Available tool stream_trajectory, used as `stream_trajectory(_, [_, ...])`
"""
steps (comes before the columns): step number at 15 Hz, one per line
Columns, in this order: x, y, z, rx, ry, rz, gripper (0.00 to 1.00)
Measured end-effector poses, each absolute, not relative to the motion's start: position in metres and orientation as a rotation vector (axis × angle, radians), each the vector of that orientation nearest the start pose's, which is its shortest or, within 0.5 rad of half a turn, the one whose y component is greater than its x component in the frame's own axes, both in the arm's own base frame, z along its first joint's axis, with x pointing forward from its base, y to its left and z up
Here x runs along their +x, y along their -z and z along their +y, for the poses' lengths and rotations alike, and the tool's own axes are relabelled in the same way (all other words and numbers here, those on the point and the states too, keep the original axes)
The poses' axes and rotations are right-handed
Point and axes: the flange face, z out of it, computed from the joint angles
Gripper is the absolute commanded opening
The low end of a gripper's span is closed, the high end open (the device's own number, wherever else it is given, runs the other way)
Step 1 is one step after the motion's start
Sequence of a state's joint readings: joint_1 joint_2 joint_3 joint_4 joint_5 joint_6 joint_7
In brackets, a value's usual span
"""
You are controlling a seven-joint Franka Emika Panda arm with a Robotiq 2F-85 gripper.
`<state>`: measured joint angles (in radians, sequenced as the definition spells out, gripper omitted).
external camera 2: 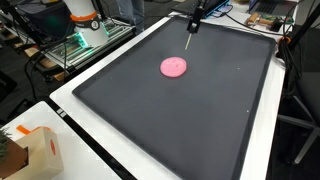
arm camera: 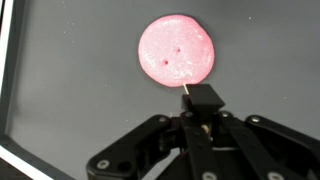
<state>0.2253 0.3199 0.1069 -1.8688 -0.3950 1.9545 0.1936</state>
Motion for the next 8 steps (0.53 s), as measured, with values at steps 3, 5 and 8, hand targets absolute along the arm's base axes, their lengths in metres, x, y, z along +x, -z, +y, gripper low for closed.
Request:
stream_trajectory(3, [0.583, -0.354, 0.159, -3.356, -0.243, -0.634, 0.03])
stream_trajectory(5, [0.584, -0.367, 0.151, -3.306, -0.268, -0.664, 0.03])
stream_trajectory(8, [0.584, -0.385, 0.139, -3.243, -0.307, -0.689, 0.03])
